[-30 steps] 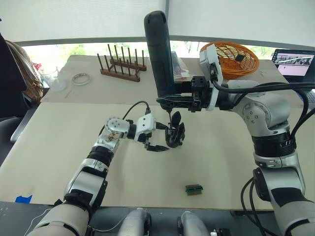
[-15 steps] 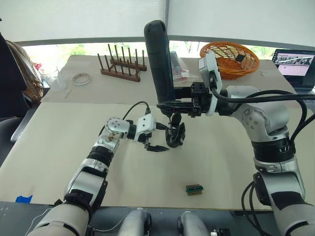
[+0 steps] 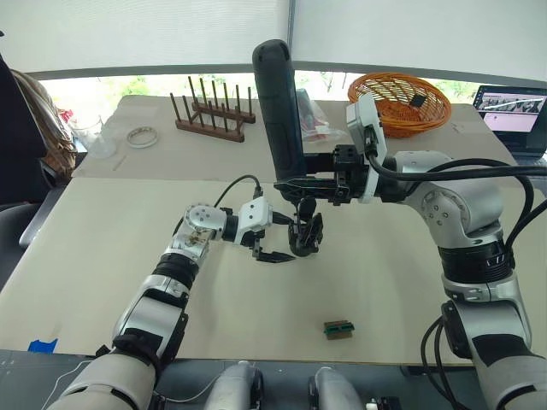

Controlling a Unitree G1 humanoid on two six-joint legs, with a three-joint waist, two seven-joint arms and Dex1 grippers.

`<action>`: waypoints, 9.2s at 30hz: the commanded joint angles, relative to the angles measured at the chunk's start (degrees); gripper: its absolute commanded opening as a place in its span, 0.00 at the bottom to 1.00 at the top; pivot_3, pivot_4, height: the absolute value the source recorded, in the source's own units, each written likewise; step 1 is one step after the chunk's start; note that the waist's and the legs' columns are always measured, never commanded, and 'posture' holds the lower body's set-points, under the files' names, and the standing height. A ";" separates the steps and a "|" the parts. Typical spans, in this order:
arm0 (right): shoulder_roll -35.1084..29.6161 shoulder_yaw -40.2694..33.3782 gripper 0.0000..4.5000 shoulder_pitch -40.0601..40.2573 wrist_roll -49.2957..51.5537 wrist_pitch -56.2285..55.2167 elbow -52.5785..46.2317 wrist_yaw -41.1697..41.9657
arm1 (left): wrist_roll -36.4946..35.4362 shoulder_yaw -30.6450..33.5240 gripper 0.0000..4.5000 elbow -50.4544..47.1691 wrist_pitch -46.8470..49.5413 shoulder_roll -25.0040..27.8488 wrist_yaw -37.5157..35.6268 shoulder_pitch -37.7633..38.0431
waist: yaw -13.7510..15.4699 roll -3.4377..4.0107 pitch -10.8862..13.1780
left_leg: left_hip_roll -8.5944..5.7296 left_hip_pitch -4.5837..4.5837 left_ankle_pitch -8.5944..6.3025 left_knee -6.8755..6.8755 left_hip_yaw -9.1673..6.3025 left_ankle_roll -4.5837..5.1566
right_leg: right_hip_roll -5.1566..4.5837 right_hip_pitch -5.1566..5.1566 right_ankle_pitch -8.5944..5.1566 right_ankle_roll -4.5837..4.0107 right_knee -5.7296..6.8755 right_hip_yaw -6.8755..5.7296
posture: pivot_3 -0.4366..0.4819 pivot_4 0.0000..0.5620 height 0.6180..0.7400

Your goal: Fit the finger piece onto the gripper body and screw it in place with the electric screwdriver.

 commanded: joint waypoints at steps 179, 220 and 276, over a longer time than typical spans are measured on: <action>1.15 -2.85 0.43 0.75 -2.06 -5.50 -0.93 -0.29 | 0.30 0.23 1.00 -1.12 -0.03 -0.18 -0.35 -1.19 | 0.00 -0.01 0.00 | -0.03 0.00 0.01 0.01 0.00 0.02 | -0.01 0.01 0.02 0.04 0.00 0.00 | 0.48 0.27 1.00; 0.69 -3.93 0.43 1.69 -0.60 -3.18 -4.04 -1.01 | 0.45 0.21 1.00 -0.85 -0.16 -0.19 -0.65 -1.48 | -0.02 -0.01 0.00 | -0.03 0.00 0.01 0.01 0.00 0.02 | -0.01 0.01 0.02 0.04 0.00 0.00 | 0.48 0.27 1.00; 1.13 -3.89 0.43 1.81 -0.61 -3.57 -3.88 -1.49 | 0.42 0.17 1.00 -1.26 -0.05 -0.21 -0.58 -1.29 | 0.02 -0.01 0.01 | -0.03 0.00 0.01 0.02 0.00 0.02 | -0.01 0.02 0.02 0.04 0.00 0.00 | 0.48 0.27 1.00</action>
